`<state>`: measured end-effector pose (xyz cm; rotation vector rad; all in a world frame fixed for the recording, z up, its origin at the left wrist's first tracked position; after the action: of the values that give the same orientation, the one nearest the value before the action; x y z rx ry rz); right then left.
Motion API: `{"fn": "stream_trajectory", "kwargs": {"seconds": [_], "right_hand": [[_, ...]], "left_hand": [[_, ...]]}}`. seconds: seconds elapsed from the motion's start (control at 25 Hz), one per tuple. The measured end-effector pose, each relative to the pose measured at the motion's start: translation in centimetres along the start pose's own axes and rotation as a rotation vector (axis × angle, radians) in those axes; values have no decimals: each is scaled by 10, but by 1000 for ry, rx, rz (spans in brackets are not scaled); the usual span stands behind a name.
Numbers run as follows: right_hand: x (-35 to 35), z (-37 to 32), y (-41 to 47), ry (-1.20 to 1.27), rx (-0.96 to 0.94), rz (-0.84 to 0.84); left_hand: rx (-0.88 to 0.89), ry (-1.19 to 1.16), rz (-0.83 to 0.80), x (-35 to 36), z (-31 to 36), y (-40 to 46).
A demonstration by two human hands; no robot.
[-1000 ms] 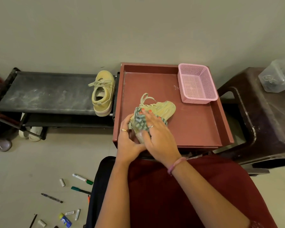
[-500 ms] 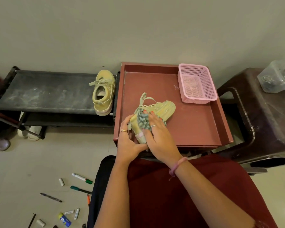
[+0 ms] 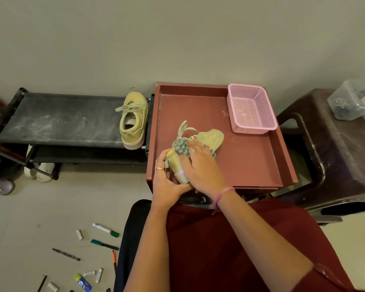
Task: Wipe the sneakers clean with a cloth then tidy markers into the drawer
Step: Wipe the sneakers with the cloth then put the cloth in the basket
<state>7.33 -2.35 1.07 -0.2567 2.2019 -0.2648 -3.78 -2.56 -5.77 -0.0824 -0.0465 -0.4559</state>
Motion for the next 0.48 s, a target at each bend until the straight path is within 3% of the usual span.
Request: {"fn": "stream_trajectory", "kwargs": {"seconds": [0.24, 0.48], "right_hand": [[11, 2, -23, -179, 100, 122], [-7, 22, 34, -220, 302, -5]], "left_hand": [[-37, 55, -14, 7, 0, -3], [-41, 46, -14, 4, -3, -1]]}}
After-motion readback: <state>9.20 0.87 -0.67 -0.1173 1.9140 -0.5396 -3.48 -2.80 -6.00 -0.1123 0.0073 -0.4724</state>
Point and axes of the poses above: each hand's wrist, its own y-axis towards the middle knuckle, its own x-axis out of the palm, z = x × y, the point moved 4 cm from there along y, towards the middle knuckle, and after that the axes turned 13 degrees about -z, right-handed, at the moved point
